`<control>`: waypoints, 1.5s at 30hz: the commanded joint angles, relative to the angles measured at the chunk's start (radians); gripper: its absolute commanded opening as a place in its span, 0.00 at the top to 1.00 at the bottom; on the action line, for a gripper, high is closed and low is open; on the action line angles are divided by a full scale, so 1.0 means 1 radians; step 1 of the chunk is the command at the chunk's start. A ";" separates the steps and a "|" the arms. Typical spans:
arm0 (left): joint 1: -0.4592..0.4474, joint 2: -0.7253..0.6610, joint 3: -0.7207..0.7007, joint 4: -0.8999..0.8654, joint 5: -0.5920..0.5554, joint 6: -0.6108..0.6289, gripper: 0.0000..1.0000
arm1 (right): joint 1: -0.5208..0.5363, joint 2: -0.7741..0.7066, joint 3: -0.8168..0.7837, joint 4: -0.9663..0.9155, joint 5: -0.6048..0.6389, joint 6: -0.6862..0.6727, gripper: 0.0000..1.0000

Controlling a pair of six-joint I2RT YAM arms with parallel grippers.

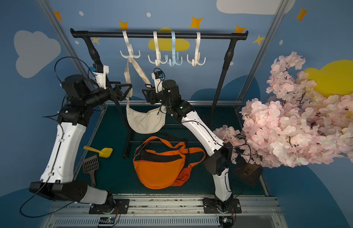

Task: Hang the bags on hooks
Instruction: Hang the bag on the hook, then pick up the bag from the bag.

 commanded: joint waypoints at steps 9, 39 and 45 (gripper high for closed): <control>0.002 -0.190 -0.293 0.335 -0.112 0.026 0.00 | 0.002 -0.285 -0.390 0.077 0.057 -0.078 0.20; 0.002 -0.794 -1.081 0.307 -0.383 -0.149 0.00 | 0.009 -0.234 -1.072 -0.007 0.139 -0.012 0.40; 0.002 -0.794 -1.082 0.297 -0.384 -0.142 0.00 | 0.009 -0.151 -1.031 -0.009 0.162 -0.009 0.43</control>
